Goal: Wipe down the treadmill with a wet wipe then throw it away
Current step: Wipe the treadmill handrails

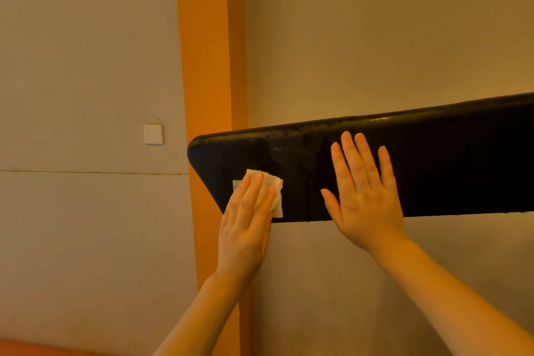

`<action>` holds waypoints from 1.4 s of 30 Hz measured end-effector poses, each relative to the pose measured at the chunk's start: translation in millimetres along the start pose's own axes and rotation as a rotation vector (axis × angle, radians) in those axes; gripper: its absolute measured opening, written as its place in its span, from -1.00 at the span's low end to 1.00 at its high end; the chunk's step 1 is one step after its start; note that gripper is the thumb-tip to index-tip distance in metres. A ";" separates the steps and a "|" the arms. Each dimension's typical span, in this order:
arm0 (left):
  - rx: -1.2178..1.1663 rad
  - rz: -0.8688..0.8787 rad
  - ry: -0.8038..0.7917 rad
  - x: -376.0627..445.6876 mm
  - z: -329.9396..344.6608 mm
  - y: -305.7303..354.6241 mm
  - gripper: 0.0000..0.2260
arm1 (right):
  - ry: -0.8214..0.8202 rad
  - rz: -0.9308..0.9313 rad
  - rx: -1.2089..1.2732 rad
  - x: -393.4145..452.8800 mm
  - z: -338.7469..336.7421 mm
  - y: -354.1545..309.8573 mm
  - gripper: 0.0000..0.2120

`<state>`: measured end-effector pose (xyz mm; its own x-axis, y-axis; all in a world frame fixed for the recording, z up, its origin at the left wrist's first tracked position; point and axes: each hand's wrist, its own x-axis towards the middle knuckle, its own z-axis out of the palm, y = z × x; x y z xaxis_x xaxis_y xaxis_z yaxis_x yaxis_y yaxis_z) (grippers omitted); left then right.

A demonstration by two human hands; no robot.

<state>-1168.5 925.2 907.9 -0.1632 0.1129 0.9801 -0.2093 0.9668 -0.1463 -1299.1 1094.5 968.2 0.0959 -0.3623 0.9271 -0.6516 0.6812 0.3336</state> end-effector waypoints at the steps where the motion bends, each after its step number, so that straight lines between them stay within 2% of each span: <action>1: -0.022 0.006 0.002 -0.9 1.1 -1.4 -0.43 | 0.001 0.001 0.000 0.2 0.3 0.0 -0.35; 4: -0.047 0.026 0.007 -0.9 3.8 -3.3 -0.41 | 0.002 0.003 -0.001 0.1 0.6 -0.3 -0.35; 9: -0.082 0.019 0.077 37.1 3.3 -2.5 -0.52 | -0.001 0.002 -0.001 -0.3 0.1 -0.2 -0.36; 13: -0.084 0.002 0.111 65.3 3.2 0.1 -0.49 | 0.005 -0.001 0.007 -0.3 -0.5 -0.5 -0.36; 21: -0.004 0.129 -0.045 13.8 4.2 4.9 -0.38 | -0.006 -0.004 0.006 -3.6 -0.4 0.1 -0.35; 26: -0.015 0.103 -0.112 -7.0 6.2 11.7 -0.23 | -0.004 -0.003 0.002 -5.6 0.5 -0.2 -0.36; 34: -0.036 0.023 -0.029 39.0 3.4 15.2 -0.42 | -0.021 0.009 0.027 -7.3 -1.9 -0.7 -0.37; 39: -0.049 0.007 -0.006 42.3 4.0 19.1 -0.43 | -0.018 -0.001 0.083 -14.2 -7.5 7.8 -0.40; 42: -0.035 0.023 -0.054 26.4 6.1 23.2 -0.39 | 0.007 0.081 0.072 -22.4 -12.0 24.0 -0.44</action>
<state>-1183.5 949.1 929.6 -0.2198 0.1234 0.9677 -0.1713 0.9717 -0.1628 -1307.8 1126.6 957.5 0.0458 -0.3034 0.9518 -0.7095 0.6608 0.2448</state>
